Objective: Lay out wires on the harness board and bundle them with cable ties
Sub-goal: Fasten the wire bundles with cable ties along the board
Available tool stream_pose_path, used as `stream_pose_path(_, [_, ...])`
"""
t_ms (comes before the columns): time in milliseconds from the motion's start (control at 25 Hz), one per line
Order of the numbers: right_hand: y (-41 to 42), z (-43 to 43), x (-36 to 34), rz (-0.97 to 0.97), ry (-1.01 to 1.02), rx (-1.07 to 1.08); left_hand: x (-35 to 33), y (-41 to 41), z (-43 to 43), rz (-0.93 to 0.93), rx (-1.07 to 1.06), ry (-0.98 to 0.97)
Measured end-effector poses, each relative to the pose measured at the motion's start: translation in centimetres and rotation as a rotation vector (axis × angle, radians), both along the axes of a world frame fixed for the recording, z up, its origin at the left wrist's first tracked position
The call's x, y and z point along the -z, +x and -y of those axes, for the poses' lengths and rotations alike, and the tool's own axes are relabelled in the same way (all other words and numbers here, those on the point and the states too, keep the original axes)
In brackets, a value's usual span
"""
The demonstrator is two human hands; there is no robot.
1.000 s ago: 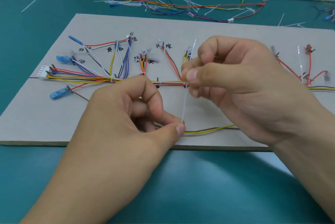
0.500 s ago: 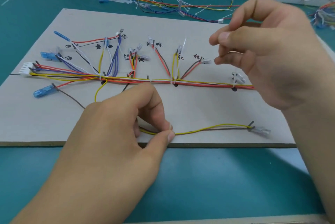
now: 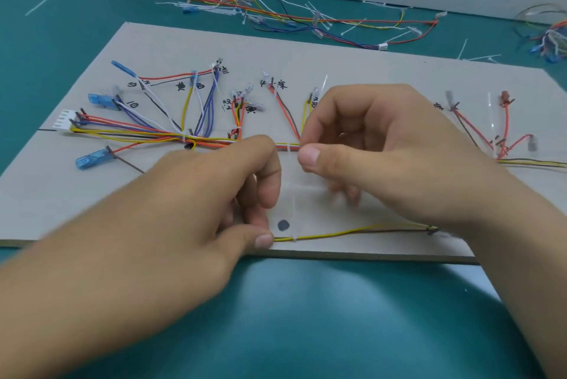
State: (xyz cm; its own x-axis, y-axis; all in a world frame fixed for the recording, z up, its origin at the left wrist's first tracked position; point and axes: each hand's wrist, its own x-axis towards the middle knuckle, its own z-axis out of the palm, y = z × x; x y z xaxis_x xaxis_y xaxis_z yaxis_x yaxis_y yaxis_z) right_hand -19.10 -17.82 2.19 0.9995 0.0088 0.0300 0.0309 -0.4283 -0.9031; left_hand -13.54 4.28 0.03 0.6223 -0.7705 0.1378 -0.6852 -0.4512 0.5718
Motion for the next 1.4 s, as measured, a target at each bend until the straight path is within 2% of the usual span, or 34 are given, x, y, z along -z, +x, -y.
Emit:
stream_pose_path(120, [-0.1, -0.2, 0.2, -0.012, -0.028, 0.024, -3.1, 3.7, 0.7, -0.123, 0.267, 0.171])
stream_pose_path(200, [-0.1, -0.5, 0.5, -0.018, -0.115, 0.005, -5.0, 6.5, 1.9, -0.202, 0.341, 0.224])
stream_pose_path(280, [0.0, -0.7, 0.9, 0.020, -0.206, 0.033, -5.5, 8.9, 3.2, -0.183, 0.265, 0.149])
stream_pose_path(400, [0.3, -0.3, 1.1, 0.131, -0.249, 0.203, -4.2, 10.2, 3.8, -0.059, 0.050, -0.159])
stream_pose_path(440, [0.4, 0.1, 1.0, 0.146, -0.286, 0.251, -3.7, 10.2, 3.4, -0.040, 0.024, -0.201])
stream_pose_path(640, [0.8, 0.7, 1.3, 0.065, -0.557, 0.256, -3.2, 11.0, 1.7, 0.121, -0.018, 0.039])
stream_pose_path(760, [0.9, 0.8, 1.2, 0.016, -0.558, 0.252, -2.9, 12.3, 1.2, 0.114, -0.105, 0.101])
stream_pose_path(920, [1.0, 0.4, 1.0, 0.030, -0.565, 0.254, -3.4, 13.4, -0.2, 0.009, -0.265, 0.150])
stream_pose_path(1040, [1.5, 0.1, 1.0, 0.038, -0.581, 0.256, -3.3, 14.3, -1.2, 0.014, -0.377, 0.193])
stream_pose_path(1240, [2.1, 0.0, 0.9, 0.018, -0.612, 0.270, -2.9, 15.3, -1.7, 0.025, -0.319, 0.281])
stream_pose_path(1400, [2.2, -0.2, 0.7, 0.004, -0.624, 0.282, -2.4, 15.5, -1.2, 0.010, -0.343, 0.236])
